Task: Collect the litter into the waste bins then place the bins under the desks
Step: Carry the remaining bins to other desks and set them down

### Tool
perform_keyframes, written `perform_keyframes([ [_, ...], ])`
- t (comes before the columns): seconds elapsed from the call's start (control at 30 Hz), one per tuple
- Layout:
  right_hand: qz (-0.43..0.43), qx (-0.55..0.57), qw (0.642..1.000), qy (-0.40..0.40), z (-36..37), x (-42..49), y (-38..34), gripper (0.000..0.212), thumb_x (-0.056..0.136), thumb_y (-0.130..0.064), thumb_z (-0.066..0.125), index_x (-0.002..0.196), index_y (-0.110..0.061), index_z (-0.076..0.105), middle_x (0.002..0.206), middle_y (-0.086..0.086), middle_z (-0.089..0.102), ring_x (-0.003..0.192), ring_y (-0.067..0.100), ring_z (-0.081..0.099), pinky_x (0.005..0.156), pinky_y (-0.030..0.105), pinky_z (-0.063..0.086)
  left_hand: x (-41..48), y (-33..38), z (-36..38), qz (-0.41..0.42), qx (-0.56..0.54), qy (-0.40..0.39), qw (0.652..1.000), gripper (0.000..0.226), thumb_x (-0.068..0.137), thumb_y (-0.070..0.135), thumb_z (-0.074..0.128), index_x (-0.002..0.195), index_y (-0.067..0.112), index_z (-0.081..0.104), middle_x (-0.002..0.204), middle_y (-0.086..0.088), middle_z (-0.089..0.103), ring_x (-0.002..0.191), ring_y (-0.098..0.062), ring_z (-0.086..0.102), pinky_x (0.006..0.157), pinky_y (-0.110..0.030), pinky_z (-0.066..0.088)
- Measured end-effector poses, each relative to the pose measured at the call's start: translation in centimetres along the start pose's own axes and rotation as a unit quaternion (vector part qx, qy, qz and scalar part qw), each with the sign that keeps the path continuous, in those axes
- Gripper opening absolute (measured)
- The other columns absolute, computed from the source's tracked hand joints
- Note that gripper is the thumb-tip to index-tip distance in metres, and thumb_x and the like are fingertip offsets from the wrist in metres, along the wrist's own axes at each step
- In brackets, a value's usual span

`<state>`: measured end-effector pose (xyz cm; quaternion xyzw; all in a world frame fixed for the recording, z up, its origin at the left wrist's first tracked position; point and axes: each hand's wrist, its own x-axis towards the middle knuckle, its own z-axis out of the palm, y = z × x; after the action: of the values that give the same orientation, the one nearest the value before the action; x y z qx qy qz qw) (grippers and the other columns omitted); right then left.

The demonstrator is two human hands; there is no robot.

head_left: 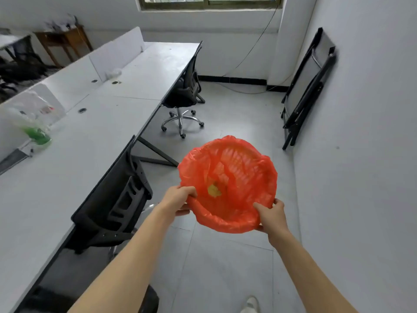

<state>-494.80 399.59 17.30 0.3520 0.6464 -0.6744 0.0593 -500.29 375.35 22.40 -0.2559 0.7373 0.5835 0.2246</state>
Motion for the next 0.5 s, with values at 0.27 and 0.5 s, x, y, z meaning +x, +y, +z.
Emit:
perform_keyframes([
  [0.27, 0.004, -0.048, 0.999, -0.004, -1.4, 13.2, -11.0, 0.035, 0.086, -0.003, 0.047, 0.12, -0.01, 0.043, 0.111, 0.01, 0.056, 0.097, 0.032, 0.062, 0.065, 0.046, 0.062, 8.6, 11.5, 6.6, 0.009, 0.055, -0.017, 0.998, 0.028, 0.083, 0.022, 0.064, 0.11, 0.015, 0.061, 0.101, -0.004, 0.069, 0.085, -0.022, 0.073, 0.088, -0.041, 0.058],
  [0.5, -0.005, -0.107, 0.994, -0.004, 2.7, 28.9, -20.2, 0.038, 0.084, -0.004, 0.043, 0.122, -0.009, 0.044, 0.11, 0.013, 0.058, 0.095, 0.033, 0.064, 0.063, 0.045, 0.063, 22.3, 22.7, 7.5, 0.039, 0.194, -0.06, 0.978, 0.029, 0.087, 0.04, 0.062, 0.111, 0.024, 0.058, 0.11, 0.011, 0.066, 0.079, -0.014, 0.076, 0.086, -0.037, 0.056],
])
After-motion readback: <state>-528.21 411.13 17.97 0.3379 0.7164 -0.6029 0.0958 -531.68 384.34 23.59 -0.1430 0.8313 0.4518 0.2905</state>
